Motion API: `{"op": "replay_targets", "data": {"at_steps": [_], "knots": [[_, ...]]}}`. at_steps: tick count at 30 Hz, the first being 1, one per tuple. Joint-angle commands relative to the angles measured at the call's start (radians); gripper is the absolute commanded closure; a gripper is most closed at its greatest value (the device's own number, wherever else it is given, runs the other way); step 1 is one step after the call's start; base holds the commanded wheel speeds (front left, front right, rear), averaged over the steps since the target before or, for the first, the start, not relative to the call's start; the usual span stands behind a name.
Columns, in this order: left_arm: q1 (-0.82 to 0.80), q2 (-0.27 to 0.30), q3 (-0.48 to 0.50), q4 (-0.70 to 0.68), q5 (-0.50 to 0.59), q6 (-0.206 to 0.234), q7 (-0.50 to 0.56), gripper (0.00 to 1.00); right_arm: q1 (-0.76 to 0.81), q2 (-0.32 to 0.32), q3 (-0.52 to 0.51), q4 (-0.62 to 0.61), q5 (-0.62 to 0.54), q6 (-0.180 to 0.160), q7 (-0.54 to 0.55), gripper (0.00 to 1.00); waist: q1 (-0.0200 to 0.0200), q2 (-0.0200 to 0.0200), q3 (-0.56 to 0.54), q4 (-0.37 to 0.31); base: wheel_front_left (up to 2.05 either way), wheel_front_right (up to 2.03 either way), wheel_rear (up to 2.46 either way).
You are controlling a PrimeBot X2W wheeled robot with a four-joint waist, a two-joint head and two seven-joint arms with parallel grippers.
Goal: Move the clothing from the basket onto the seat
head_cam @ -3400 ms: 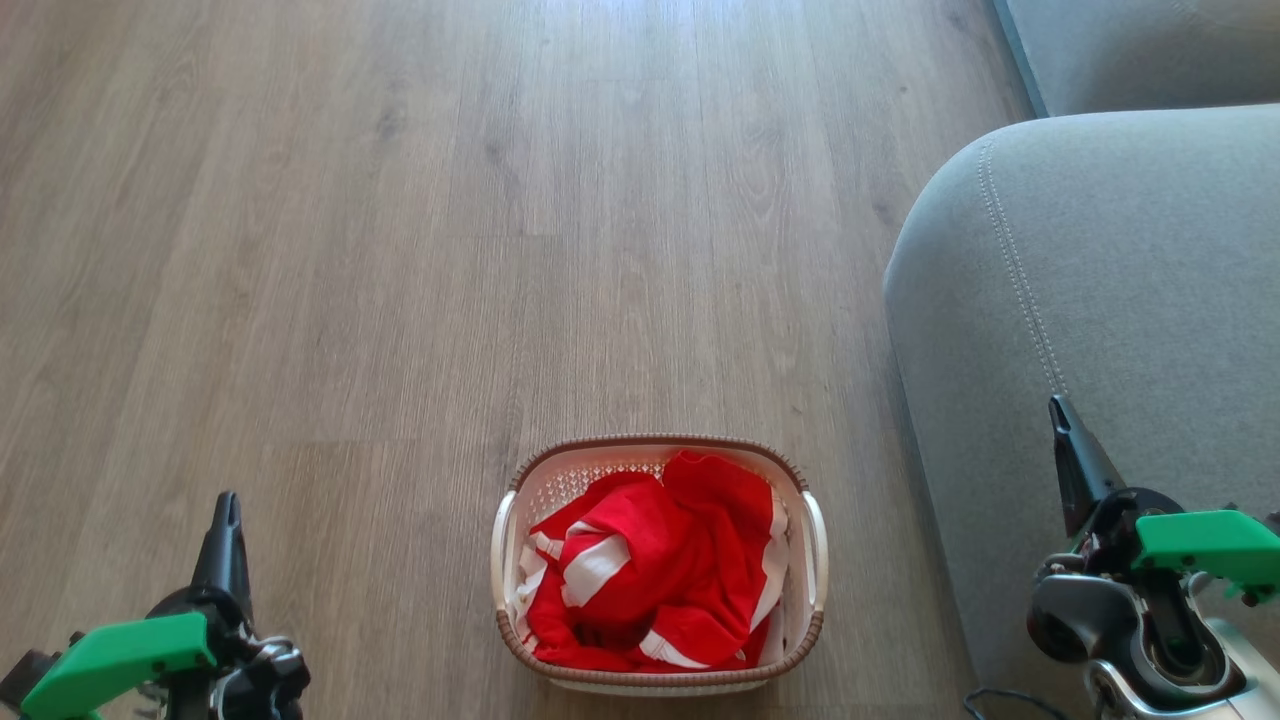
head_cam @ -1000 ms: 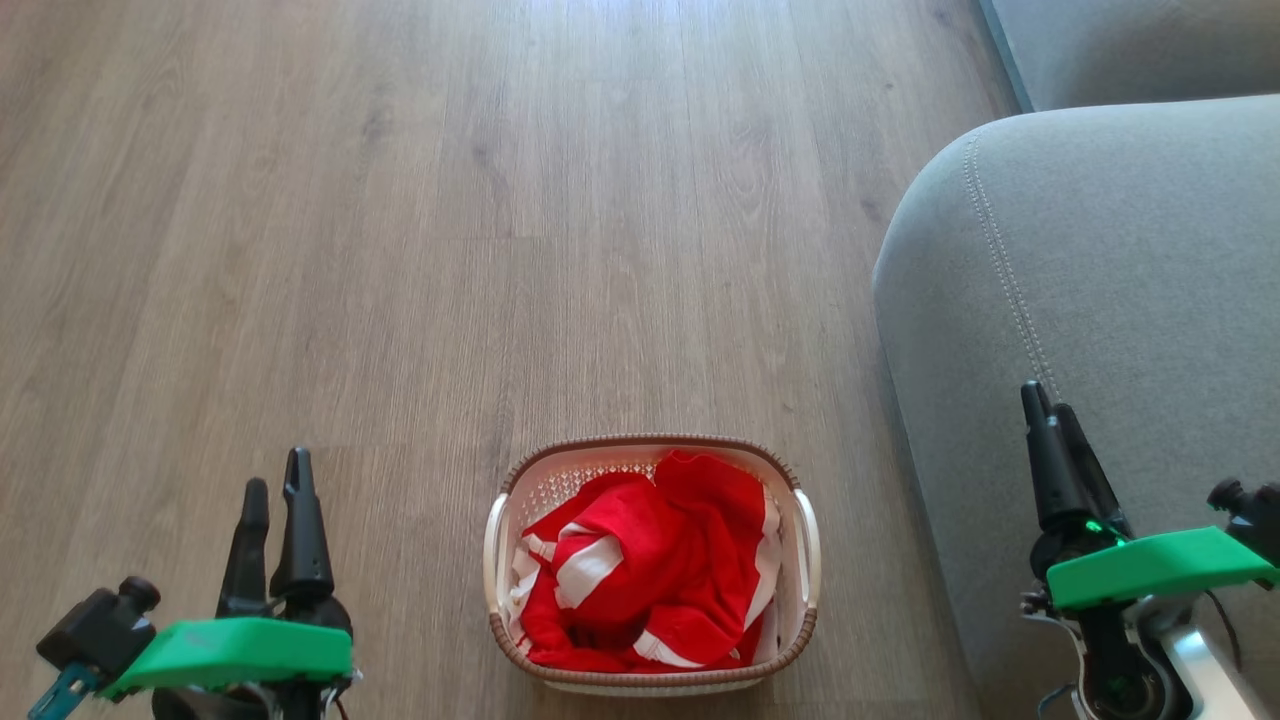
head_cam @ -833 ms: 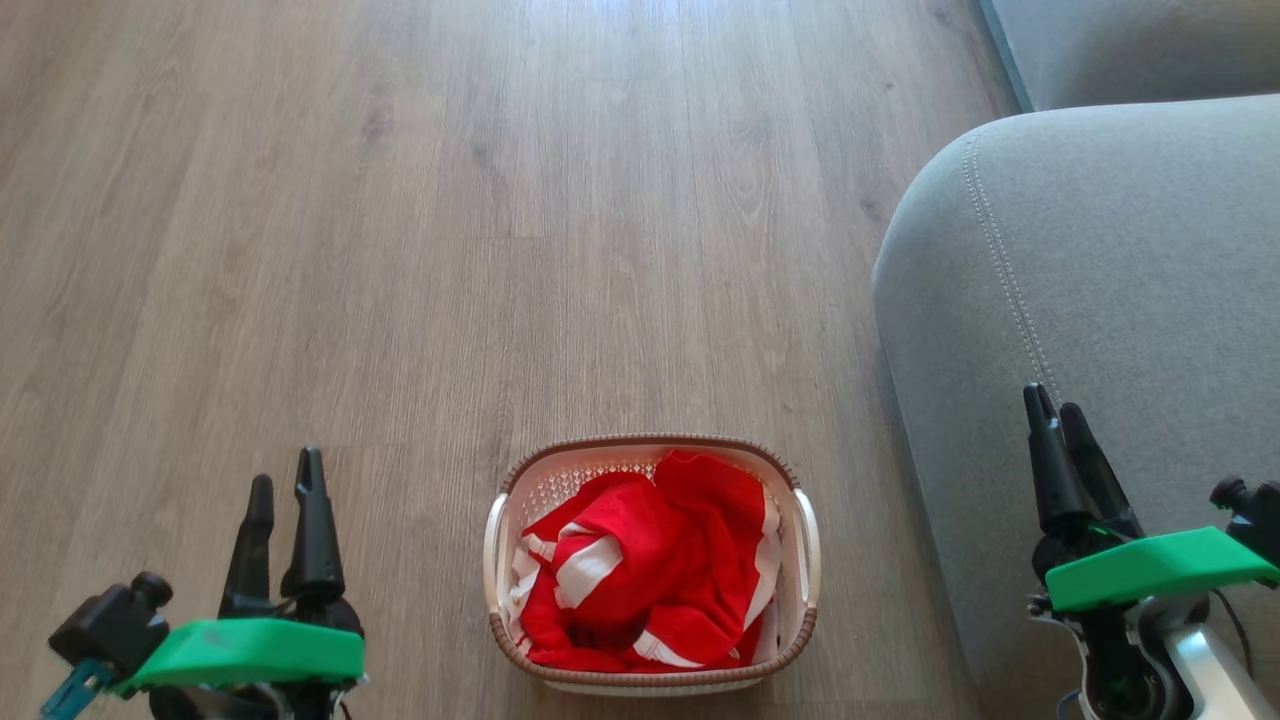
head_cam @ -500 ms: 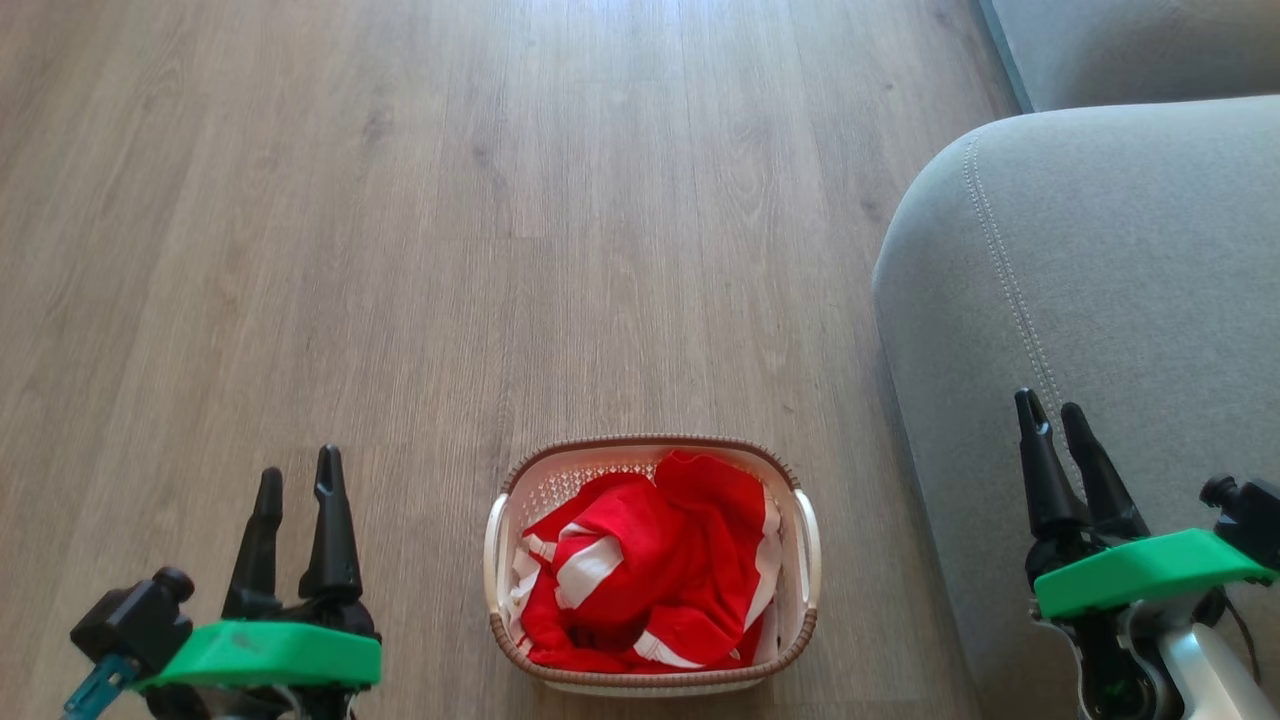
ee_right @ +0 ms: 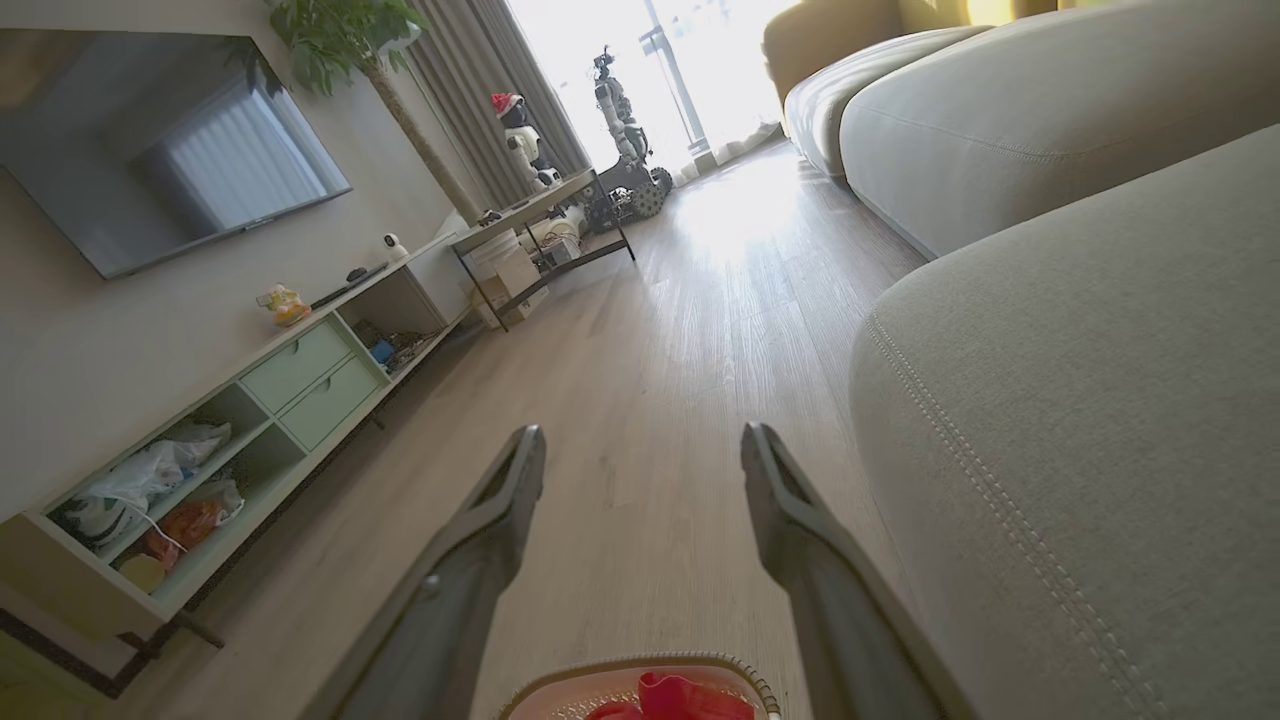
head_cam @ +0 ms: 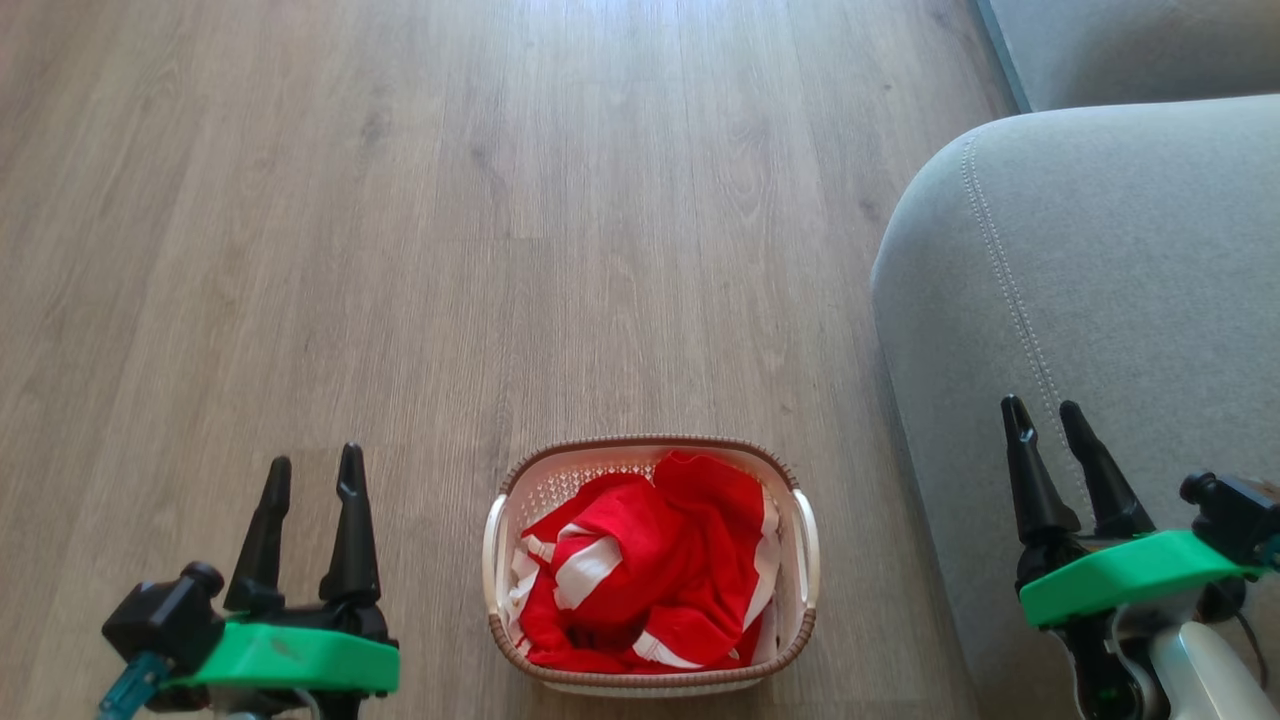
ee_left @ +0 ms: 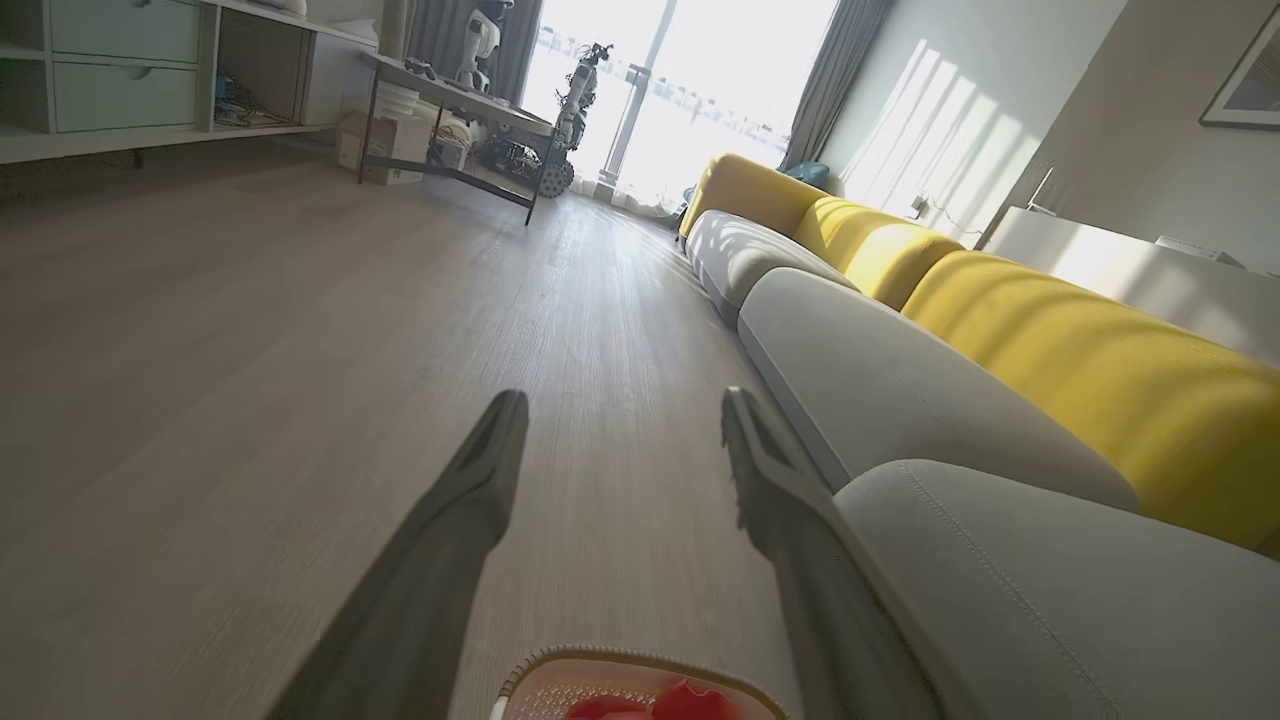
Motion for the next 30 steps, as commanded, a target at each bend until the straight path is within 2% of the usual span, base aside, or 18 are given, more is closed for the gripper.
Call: {"op": "replay_targets", "data": {"at_steps": [1, 30], "knots": [[-0.033, 0.012, 0.016, -0.041, 0.033, -0.008, -0.017, 0.0, -0.051, -0.006, -0.002, -0.028, -0.036, 0.0, -0.006, 0.0, 0.0, 0.0, 0.0, -0.001, 0.0, 0.0, 0.0], [-0.037, 0.006, -0.014, -0.07, 0.4, -0.026, -0.096, 0.0, -0.053, 0.038, -0.075, -0.014, -0.431, 0.0, -0.008, 0.0, 0.0, 0.0, 0.005, 0.002, 0.0, 0.0, 0.0]]}}
